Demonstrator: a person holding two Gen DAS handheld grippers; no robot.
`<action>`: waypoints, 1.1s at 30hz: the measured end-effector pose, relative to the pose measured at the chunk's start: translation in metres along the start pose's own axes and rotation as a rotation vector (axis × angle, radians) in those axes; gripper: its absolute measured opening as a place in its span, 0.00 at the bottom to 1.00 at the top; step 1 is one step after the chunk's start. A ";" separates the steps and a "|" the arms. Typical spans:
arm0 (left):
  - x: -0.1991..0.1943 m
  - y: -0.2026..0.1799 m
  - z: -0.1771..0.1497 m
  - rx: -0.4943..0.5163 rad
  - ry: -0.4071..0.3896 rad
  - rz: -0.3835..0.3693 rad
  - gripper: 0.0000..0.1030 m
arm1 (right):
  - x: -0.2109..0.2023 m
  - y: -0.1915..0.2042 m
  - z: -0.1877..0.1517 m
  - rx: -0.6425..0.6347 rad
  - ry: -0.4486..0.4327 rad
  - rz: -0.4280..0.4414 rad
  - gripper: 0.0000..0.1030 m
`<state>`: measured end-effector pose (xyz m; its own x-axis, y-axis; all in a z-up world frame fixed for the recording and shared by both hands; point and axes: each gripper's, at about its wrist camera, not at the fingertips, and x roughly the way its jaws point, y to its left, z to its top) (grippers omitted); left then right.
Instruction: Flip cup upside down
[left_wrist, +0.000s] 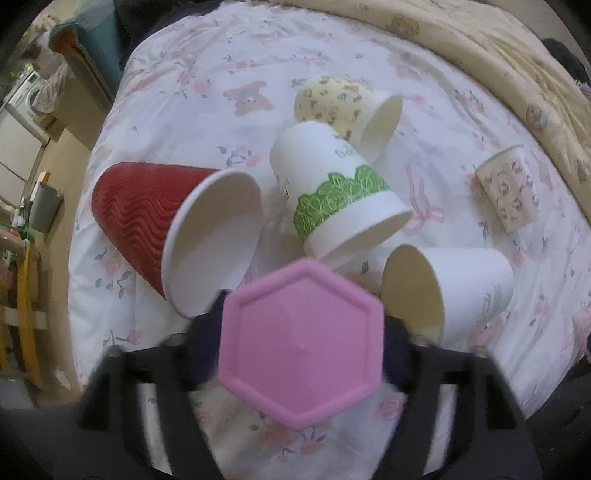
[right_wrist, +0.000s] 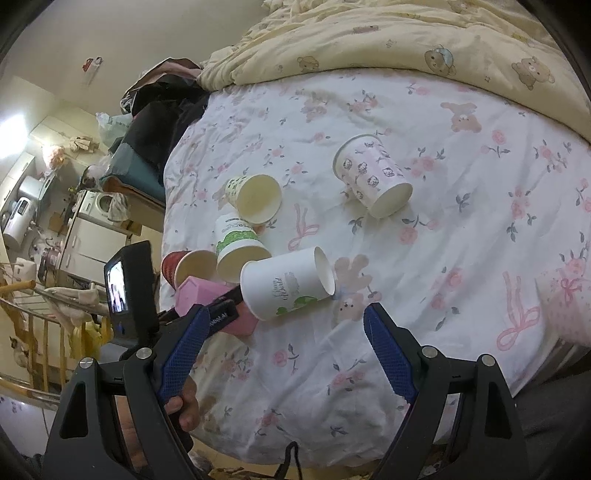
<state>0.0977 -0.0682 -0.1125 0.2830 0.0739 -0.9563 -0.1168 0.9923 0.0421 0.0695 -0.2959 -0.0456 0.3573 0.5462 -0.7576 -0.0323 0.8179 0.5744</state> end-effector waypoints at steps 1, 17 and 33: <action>0.000 0.000 0.000 0.001 -0.003 0.001 0.82 | 0.000 0.001 -0.001 -0.004 -0.001 -0.001 0.85; -0.043 0.008 -0.011 -0.031 -0.063 0.045 1.00 | -0.005 0.006 -0.003 -0.041 -0.022 -0.016 0.85; -0.130 0.075 -0.064 -0.076 -0.182 -0.064 1.00 | -0.008 0.017 -0.018 -0.086 -0.013 -0.007 0.85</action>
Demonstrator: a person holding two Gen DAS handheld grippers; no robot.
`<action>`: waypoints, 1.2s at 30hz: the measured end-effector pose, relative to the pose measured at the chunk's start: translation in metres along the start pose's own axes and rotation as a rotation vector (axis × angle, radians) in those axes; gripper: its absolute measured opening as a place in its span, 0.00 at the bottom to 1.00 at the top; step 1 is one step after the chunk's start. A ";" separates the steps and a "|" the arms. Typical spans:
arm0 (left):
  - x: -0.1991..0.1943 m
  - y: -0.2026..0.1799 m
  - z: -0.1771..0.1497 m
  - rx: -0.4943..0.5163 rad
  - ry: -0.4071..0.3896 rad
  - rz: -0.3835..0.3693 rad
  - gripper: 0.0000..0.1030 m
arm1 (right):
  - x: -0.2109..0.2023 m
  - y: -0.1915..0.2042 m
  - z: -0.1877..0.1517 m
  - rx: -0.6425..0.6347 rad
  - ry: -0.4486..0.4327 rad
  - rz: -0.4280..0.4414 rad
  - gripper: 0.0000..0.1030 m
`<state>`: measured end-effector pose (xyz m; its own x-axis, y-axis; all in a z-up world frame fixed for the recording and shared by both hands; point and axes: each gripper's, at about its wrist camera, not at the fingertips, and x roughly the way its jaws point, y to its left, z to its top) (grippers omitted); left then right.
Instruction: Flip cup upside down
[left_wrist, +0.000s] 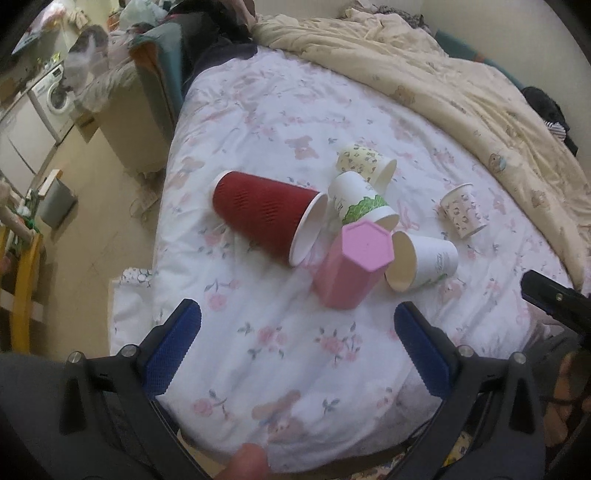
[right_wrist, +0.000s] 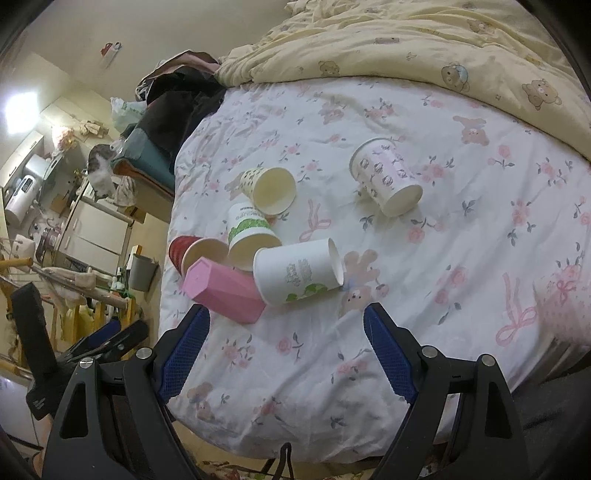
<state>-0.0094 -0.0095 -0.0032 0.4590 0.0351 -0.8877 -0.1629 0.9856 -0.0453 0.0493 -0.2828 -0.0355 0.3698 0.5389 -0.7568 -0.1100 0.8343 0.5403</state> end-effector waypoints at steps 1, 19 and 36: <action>-0.003 0.002 -0.003 -0.001 -0.010 -0.003 1.00 | 0.000 0.004 -0.002 -0.017 -0.002 -0.003 0.85; -0.006 0.012 -0.026 -0.072 -0.126 -0.073 1.00 | 0.012 0.062 -0.031 -0.300 -0.081 -0.109 0.85; -0.011 0.011 -0.027 -0.077 -0.141 -0.077 1.00 | 0.015 0.061 -0.031 -0.295 -0.068 -0.109 0.85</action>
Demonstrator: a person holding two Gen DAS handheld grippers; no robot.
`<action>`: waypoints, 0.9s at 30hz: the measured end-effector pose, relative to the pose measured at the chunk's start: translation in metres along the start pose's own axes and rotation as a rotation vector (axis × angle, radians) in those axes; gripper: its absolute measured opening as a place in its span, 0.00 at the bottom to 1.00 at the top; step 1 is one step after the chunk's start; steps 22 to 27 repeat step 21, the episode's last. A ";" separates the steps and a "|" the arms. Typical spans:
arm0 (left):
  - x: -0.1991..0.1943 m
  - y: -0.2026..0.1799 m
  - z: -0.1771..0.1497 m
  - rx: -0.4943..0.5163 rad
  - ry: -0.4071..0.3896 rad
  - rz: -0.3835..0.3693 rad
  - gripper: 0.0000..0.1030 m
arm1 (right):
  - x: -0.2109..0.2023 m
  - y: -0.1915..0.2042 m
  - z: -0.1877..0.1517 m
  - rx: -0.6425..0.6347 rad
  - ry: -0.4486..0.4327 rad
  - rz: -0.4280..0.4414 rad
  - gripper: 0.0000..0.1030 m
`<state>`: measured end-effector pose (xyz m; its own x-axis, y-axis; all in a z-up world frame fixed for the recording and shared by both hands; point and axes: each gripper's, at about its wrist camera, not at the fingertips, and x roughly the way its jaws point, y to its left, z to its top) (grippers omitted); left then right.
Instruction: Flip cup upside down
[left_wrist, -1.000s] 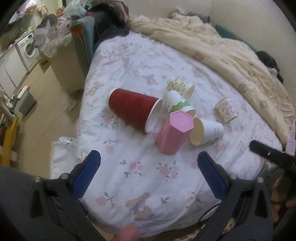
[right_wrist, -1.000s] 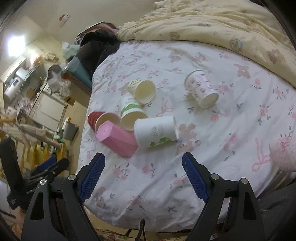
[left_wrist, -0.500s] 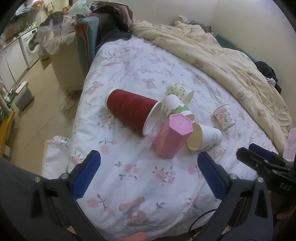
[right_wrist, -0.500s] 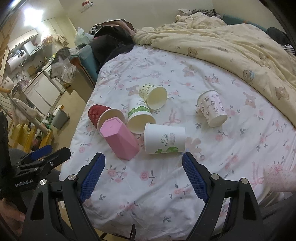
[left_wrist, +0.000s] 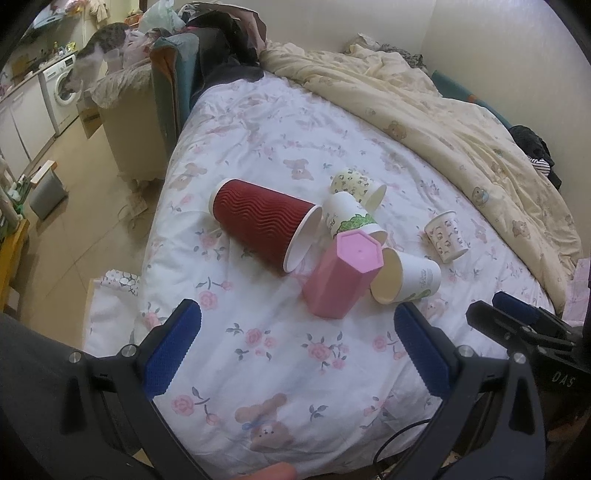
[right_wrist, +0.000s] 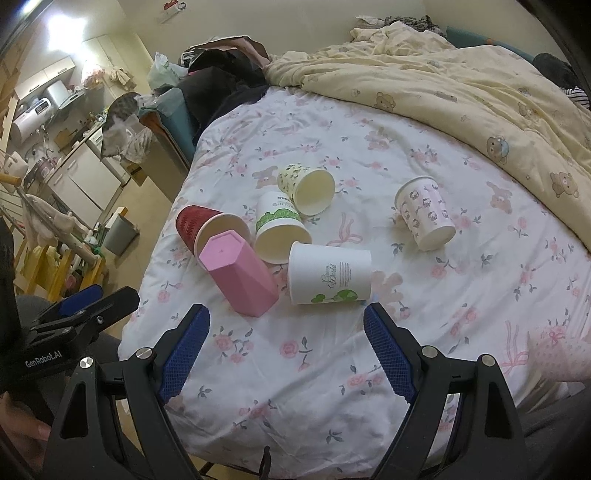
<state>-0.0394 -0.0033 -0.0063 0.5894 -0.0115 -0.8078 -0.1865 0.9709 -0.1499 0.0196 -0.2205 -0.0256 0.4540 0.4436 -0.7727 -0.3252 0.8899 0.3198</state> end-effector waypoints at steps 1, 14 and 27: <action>0.000 0.000 -0.001 0.000 0.001 0.000 1.00 | 0.000 0.000 0.000 0.001 0.001 0.002 0.85; 0.005 0.000 -0.004 -0.010 0.013 0.003 1.00 | 0.002 -0.001 0.000 0.006 0.010 0.006 0.85; 0.005 0.002 -0.004 -0.022 0.026 -0.022 1.00 | 0.004 0.000 -0.001 0.003 0.015 0.013 0.85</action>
